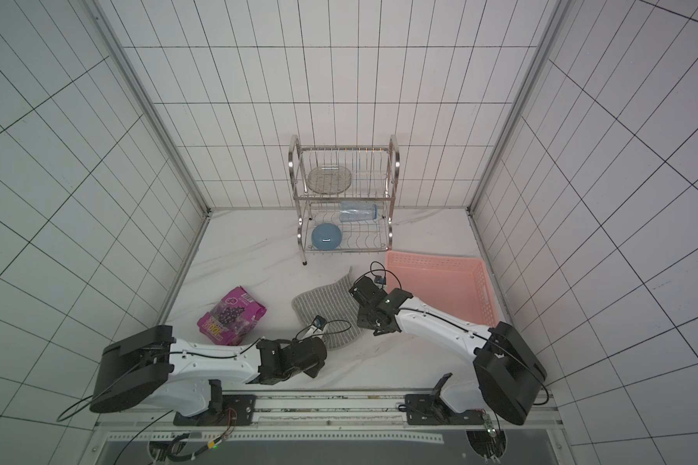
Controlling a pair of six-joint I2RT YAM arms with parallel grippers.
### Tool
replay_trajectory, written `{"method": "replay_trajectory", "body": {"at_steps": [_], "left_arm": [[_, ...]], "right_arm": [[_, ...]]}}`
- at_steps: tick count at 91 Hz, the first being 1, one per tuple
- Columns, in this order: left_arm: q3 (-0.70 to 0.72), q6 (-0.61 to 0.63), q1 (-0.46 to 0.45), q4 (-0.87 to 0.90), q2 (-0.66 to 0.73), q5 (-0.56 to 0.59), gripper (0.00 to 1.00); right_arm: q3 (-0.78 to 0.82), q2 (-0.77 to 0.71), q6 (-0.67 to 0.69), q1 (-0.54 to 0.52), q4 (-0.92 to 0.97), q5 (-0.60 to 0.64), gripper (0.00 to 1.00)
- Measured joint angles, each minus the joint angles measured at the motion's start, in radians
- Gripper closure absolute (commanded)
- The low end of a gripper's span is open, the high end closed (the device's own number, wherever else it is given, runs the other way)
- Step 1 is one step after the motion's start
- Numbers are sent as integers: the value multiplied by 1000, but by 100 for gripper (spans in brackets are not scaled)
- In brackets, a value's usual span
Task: Fold the square dishcloth
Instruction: Flatten out the cleaning item at the center of the board.
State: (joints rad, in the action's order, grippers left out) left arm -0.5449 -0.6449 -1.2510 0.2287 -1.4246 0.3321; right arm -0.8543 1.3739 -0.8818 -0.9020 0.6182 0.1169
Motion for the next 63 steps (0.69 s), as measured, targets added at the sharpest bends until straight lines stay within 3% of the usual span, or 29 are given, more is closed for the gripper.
{"method": "replay_trajectory", "body": {"at_steps": [36, 63], "left_arm": [[-7, 8, -5, 111, 166, -77, 100], [-94, -60, 25, 283, 206, -151, 100]], "right_arm": [[-4, -2, 66, 0, 39, 0, 94], [-109, 5, 141, -9, 117, 3, 95]]}}
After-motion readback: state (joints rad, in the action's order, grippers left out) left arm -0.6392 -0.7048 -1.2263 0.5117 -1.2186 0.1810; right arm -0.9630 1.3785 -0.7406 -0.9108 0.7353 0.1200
